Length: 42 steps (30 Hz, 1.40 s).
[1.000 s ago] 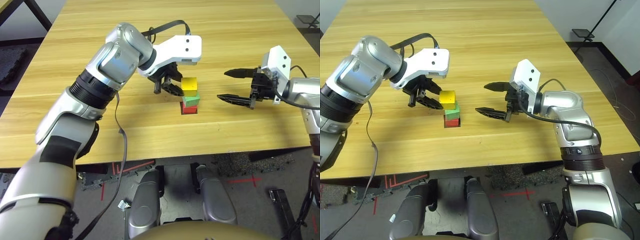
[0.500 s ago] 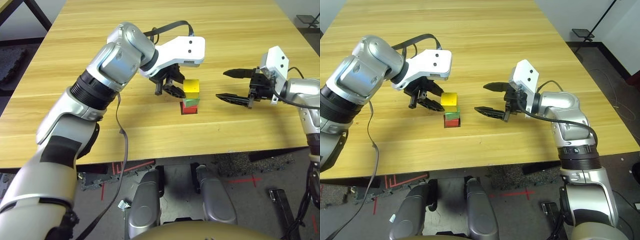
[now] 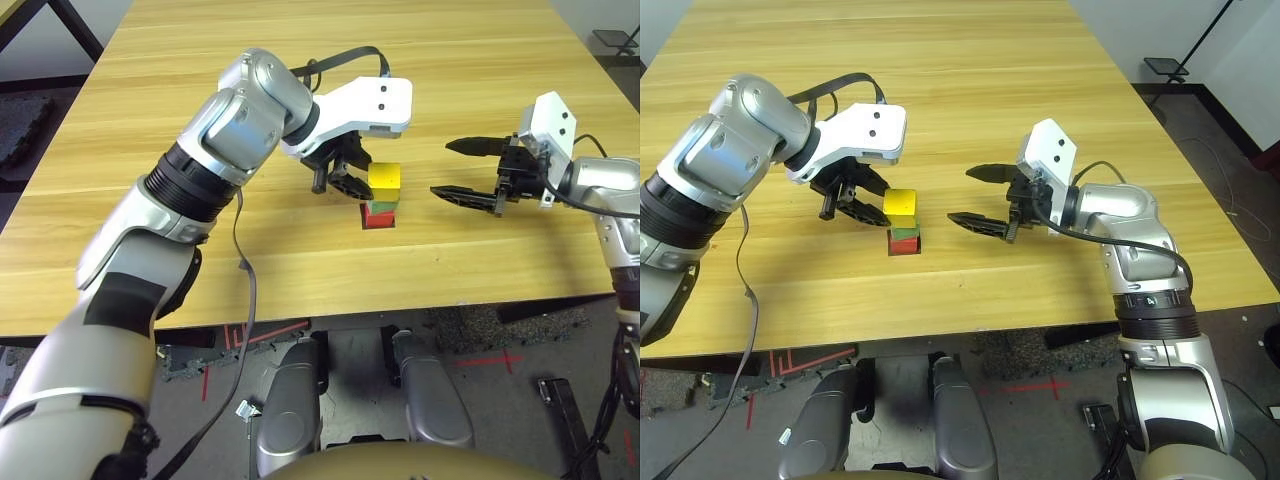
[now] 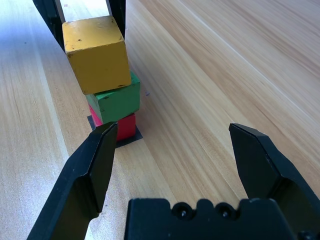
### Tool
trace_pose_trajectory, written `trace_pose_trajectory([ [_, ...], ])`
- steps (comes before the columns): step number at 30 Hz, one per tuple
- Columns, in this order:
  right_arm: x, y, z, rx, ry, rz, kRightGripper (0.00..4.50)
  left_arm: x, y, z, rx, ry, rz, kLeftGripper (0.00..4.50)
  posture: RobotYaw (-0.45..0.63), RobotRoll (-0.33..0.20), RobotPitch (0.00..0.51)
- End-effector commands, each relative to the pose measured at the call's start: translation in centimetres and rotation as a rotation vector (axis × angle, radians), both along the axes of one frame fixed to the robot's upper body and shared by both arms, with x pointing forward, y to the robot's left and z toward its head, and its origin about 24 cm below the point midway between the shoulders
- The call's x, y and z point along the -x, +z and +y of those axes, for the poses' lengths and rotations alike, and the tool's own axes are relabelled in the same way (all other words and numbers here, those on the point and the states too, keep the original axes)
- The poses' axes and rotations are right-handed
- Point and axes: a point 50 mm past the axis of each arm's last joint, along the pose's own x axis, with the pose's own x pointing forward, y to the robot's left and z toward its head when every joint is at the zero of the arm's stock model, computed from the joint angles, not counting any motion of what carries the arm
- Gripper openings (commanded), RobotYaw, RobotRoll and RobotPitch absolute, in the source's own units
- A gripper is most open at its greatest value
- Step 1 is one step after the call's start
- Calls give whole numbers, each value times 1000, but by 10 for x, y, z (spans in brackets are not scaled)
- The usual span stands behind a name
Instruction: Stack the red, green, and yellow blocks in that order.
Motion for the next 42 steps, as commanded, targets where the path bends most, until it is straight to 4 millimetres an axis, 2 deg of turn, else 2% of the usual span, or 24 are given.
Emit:
trace_pose_trajectory([
  [1, 0, 2, 2, -9, 17, -7, 4500, -2, -5, 0, -15, 11, 5, 1867, 285, 147, 208],
  [3, 0, 2, 3, -10, 19, -6, 4500, -3, -5, 1, -17, 20, 1, 1867, 286, 148, 208],
  [5, 0, 2, 3, -11, 21, -6, 4500, -4, -5, 2, -28, 32, -16, 2590, 286, 148, 208],
  [7, 0, 1, 4, -12, 23, -4, 4500, -4, -5, 3, -29, 32, -19, 3081, 287, 148, 208],
  [11, 0, 1, 4, -14, 25, -2, 4500, -5, -3, 4, -27, 38, -20, 4487, 288, 150, 205],
  [15, -1, 1, 5, -15, 25, -1, 4500, -6, -1, 7, -30, 50, -25, 4487, 288, 150, 200],
  [22, 1, 3, 5, -12, 32, -10, 4500, -7, -3, 31, -86, 86, -18, 4487, 283, 142, 172],
  [27, 3, 10, 0, 5, 45, -17, 4500, -9, -4, 53, -82, 153, 0, 4487, 283, 134, 173],
  [31, 5, 22, -6, -43, 48, -6, 4500, -16, -11, 74, -32, 272, -14, 4487, 280, 131, 179],
  [33, 5, 26, -12, -58, 18, -14, 4500, -22, -13, 86, 46, 375, -21, 4487, 282, 130, 181],
  [37, 1, 31, -29, -70, -82, -45, 4500, -37, -10, 121, 181, 605, -158, 4487, 289, 127, 189],
  [42, -18, 46, -51, -155, -313, -161, 4500, -56, -4, 162, 425, 926, -382, 4487, 297, 121, 200],
])
